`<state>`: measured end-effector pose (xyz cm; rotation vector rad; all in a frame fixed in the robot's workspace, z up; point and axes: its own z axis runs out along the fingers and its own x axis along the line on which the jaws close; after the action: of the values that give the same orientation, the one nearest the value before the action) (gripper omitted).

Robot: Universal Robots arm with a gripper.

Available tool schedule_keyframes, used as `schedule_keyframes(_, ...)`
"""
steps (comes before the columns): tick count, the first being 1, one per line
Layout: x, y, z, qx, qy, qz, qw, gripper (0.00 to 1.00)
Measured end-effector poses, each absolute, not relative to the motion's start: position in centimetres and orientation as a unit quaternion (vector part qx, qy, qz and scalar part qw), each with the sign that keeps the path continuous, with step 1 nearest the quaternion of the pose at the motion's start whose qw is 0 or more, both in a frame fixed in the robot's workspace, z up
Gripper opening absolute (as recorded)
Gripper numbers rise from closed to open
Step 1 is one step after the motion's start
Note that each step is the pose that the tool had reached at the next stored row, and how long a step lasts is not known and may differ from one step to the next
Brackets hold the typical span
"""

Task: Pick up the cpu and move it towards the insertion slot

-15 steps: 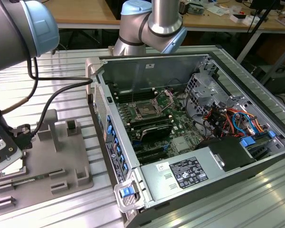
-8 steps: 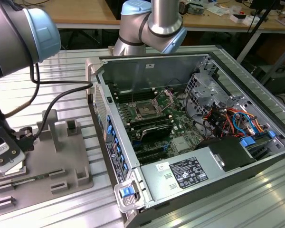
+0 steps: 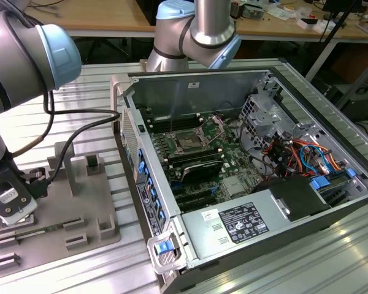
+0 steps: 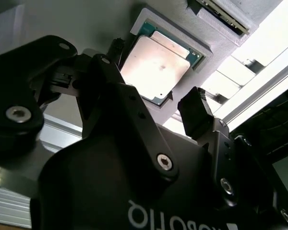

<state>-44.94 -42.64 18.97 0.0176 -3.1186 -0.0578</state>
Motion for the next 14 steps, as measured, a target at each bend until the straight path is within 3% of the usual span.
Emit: schedule_keyframes(14, -44.75, -42.72, 18.5, 0.006, -1.0, -0.015, 0.01, 0.74)
